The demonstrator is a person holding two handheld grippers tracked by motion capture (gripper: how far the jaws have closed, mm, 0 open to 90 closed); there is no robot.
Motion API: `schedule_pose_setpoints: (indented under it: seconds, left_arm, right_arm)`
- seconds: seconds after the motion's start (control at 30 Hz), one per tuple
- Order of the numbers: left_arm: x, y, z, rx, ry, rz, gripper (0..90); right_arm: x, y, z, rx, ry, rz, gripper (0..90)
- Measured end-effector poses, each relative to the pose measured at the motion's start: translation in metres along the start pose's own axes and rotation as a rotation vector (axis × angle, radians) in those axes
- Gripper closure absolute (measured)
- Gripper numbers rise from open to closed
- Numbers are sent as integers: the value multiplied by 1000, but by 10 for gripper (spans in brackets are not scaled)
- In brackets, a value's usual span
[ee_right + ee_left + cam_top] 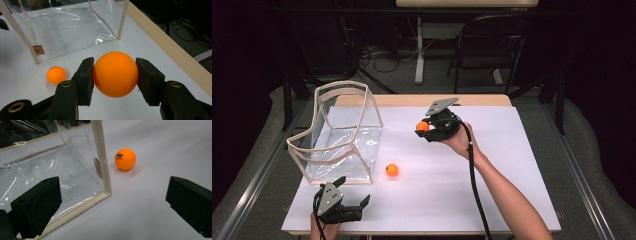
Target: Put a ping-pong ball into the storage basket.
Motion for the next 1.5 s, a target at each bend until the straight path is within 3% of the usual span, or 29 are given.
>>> schedule_pose_setpoints:
  seconds: [0.97,1.5]
  left_arm:
    - [-1,1,0,-1,1,5,2]
    - [0,1,0,-1,-3,0,1]
  right_arm:
    - [-8,-14,-36,11,31,-21,506]
    - [-15,-13,-59,20,57,-21,507]
Point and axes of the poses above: each handheld gripper's, and its own axes: y roughly backward along the jaws, z roughly out of its underside, x roughly to its right, the point moved 9 cm from there along -y, roughly forward along the jaws, and after that the axes turned 8 degrees about z, right-handed, at the moved point
